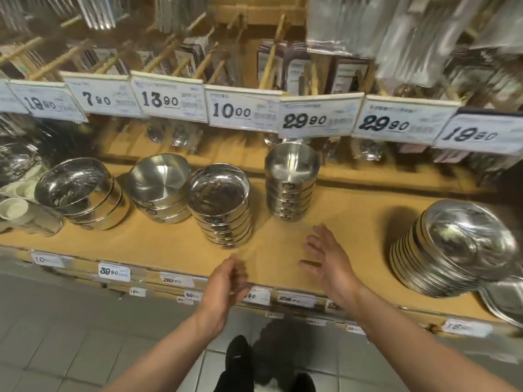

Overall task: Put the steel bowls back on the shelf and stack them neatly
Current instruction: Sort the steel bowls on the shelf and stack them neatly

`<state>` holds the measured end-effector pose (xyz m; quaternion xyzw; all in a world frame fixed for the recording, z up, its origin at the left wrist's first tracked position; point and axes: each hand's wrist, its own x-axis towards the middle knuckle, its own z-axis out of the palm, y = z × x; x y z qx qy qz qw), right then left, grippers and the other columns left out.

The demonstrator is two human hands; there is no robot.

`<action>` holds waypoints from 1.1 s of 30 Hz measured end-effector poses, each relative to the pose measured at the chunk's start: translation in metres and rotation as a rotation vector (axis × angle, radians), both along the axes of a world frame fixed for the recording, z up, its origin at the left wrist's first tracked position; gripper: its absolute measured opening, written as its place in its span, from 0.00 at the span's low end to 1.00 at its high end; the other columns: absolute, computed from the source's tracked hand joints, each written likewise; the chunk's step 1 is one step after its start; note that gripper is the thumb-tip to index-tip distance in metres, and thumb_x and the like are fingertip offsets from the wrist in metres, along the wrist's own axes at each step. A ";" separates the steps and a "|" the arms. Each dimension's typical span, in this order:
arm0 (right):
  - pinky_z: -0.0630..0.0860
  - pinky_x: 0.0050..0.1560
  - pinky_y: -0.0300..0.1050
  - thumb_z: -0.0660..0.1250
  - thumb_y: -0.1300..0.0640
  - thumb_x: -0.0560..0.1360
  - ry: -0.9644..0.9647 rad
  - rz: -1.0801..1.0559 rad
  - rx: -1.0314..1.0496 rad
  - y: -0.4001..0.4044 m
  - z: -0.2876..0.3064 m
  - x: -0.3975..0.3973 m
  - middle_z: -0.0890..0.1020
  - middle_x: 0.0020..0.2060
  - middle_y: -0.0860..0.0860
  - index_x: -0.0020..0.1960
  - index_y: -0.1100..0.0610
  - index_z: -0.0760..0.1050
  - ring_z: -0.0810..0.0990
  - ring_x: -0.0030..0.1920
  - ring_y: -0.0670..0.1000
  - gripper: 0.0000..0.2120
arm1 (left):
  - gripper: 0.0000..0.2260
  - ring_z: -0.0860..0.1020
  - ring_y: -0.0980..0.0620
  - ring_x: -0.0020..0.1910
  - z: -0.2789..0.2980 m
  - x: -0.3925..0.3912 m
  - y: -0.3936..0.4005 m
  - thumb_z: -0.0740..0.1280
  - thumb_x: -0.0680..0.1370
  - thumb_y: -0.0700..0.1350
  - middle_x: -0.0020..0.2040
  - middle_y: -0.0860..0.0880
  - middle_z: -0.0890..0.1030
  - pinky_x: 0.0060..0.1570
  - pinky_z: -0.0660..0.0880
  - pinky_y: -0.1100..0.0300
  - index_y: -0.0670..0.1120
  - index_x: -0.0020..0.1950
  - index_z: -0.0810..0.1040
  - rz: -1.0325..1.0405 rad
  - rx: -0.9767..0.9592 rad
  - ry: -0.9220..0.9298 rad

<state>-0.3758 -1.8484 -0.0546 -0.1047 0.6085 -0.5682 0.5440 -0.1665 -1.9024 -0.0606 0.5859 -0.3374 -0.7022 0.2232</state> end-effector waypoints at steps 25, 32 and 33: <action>0.74 0.67 0.61 0.55 0.34 0.81 0.021 0.054 -0.031 -0.102 -0.008 -0.057 0.82 0.60 0.39 0.57 0.36 0.78 0.78 0.61 0.43 0.15 | 0.28 0.84 0.60 0.52 -0.003 -0.151 -0.091 0.49 0.84 0.62 0.54 0.55 0.87 0.47 0.82 0.62 0.54 0.54 0.87 0.067 -0.288 0.313; 0.78 0.59 0.55 0.53 0.36 0.83 0.054 0.020 0.001 -0.066 -0.010 -0.068 0.83 0.44 0.32 0.47 0.32 0.78 0.80 0.53 0.39 0.15 | 0.21 0.82 0.67 0.48 0.003 -0.152 -0.061 0.53 0.85 0.59 0.50 0.62 0.86 0.49 0.75 0.61 0.67 0.46 0.85 -0.048 -0.305 0.291; 0.78 0.58 0.55 0.53 0.36 0.83 0.061 0.033 -0.002 -0.058 -0.010 -0.069 0.84 0.42 0.31 0.44 0.30 0.80 0.80 0.54 0.39 0.18 | 0.21 0.82 0.67 0.47 0.003 -0.152 -0.055 0.53 0.85 0.59 0.49 0.62 0.86 0.47 0.77 0.64 0.67 0.46 0.85 -0.067 -0.295 0.289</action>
